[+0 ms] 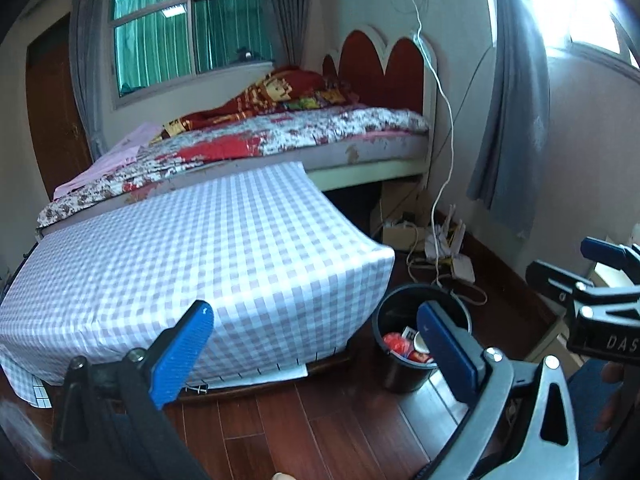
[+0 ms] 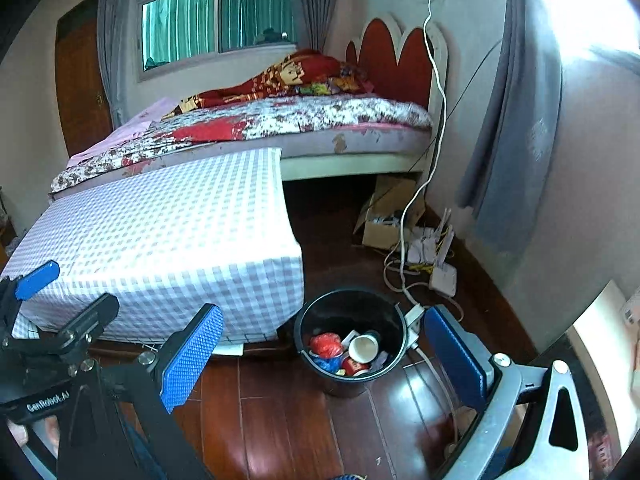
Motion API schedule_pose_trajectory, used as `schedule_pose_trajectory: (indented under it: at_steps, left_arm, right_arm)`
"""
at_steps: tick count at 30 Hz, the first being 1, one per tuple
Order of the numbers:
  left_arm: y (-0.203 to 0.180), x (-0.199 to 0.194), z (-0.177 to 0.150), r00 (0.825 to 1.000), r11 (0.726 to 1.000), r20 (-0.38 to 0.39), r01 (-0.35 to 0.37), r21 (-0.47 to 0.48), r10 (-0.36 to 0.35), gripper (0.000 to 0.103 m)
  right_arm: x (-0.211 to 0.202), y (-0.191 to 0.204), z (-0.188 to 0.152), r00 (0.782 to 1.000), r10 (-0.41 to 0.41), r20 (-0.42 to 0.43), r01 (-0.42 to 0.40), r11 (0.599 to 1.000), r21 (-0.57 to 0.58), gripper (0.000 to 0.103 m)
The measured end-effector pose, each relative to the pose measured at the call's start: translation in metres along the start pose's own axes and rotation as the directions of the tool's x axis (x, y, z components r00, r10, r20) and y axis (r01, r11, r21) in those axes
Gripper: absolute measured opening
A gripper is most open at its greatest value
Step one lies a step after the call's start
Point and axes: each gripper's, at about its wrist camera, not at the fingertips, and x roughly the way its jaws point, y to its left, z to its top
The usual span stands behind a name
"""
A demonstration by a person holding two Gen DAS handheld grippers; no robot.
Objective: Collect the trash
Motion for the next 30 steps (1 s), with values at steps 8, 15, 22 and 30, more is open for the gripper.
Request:
schedule_pose_trajectory:
  at_steps: [8, 15, 22, 30]
  left_arm:
    - [-0.007, -0.003, 0.002, 1.000, 1.000, 0.013, 0.025, -0.006, -0.025, 0.102]
    - [-0.008, -0.004, 0.002, 1.000, 1.000, 0.005, 0.031, 0.002, -0.031, 0.102]
    - [-0.009, -0.004, 0.003, 0.999, 0.999, 0.003, 0.034, 0.001, -0.034, 0.102]
    - [-0.012, -0.004, 0.003, 0.999, 0.999, 0.006, 0.033, 0.001, -0.033, 0.102]
  right_arm:
    - [-0.003, -0.003, -0.002, 1.000, -0.011, 0.001, 0.011, 1.000, 0.000, 0.102]
    - [-0.007, -0.004, -0.004, 1.000, -0.015, 0.001, 0.015, 1.000, 0.007, 0.102]
    - [-0.008, -0.004, -0.004, 1.000, -0.015, 0.002, 0.015, 1.000, 0.008, 0.102]
    - [-0.008, -0.005, -0.003, 1.000, -0.014, -0.001, 0.014, 1.000, 0.009, 0.102]
